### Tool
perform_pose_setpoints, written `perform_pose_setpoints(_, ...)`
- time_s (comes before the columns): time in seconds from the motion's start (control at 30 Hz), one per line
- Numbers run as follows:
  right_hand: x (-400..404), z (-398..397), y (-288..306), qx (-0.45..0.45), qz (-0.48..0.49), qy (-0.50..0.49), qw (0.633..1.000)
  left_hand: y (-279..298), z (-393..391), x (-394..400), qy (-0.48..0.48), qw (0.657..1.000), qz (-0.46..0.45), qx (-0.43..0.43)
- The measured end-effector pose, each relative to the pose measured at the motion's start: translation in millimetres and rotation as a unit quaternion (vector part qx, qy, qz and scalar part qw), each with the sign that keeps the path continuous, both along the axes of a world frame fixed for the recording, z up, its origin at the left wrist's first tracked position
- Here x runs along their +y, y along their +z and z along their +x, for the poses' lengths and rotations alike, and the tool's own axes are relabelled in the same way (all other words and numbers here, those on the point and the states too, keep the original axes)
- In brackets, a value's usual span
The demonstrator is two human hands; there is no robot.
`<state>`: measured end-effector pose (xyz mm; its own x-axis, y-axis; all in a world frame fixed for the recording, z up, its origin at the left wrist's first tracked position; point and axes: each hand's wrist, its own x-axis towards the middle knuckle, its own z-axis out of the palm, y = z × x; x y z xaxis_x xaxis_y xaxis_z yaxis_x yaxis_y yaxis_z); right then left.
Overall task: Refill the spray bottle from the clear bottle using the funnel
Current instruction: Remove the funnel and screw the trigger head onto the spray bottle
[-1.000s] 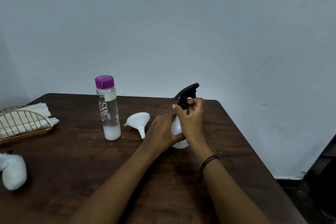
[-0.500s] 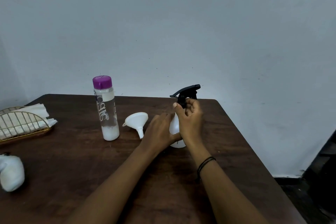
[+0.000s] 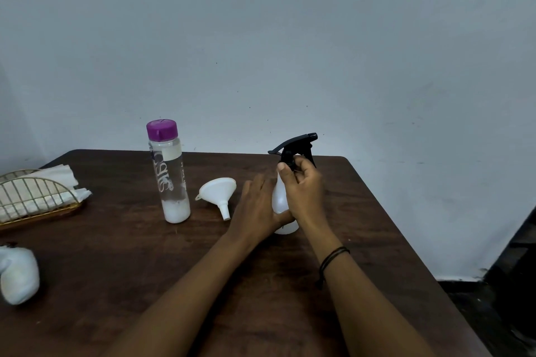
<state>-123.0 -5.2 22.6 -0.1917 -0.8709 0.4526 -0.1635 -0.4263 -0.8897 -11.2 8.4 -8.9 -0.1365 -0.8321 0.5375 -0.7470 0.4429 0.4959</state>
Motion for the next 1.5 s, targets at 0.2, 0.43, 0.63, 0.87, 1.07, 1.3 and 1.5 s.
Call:
perform_pose_setpoints(0.2, -2.1, -2.6, -1.4, 0.002, 0.0, 0.072, 0.997, -1.2, 2.0, -3.7, -0.086, 0.982, 0.106, 0.133)
perform_pose_setpoints(0.43, -1.3, 3.4, -0.8, 0.013, -0.008, 0.014, 1.0, -5.8, -10.6, -1.6, -0.049, 0.991, 0.07, 0.099)
perform_pose_setpoints(0.63, 4.6, 7.9, -3.1, 0.069, -0.055, -0.056, 0.994, -10.7, -17.3, 4.2, -0.018, 0.999, -0.002, 0.029)
perform_pose_setpoints(0.87, 1.4, 3.1, -3.0, 0.039, -0.025, 0.016, 0.999, -7.1, -8.2, -3.8, -0.029, 0.998, 0.021, 0.058)
perform_pose_setpoints(1.07, -0.8, 8.4, -6.8, 0.031, -0.04, -0.026, 0.998, -3.5, -0.1, 4.8, -0.087, 0.992, 0.052, 0.072)
perform_pose_setpoints(1.3, 4.1, 11.7, -5.4, 0.066, -0.047, -0.08, 0.994, -13.0, -8.5, 6.4, -0.032, 0.999, -0.012, -0.006)
perform_pose_setpoints(1.5, 14.6, 18.4, -8.7, -0.021, -0.03, -0.11, 0.993, -18.6, -8.4, 3.7, 0.005, 0.997, -0.027, -0.066)
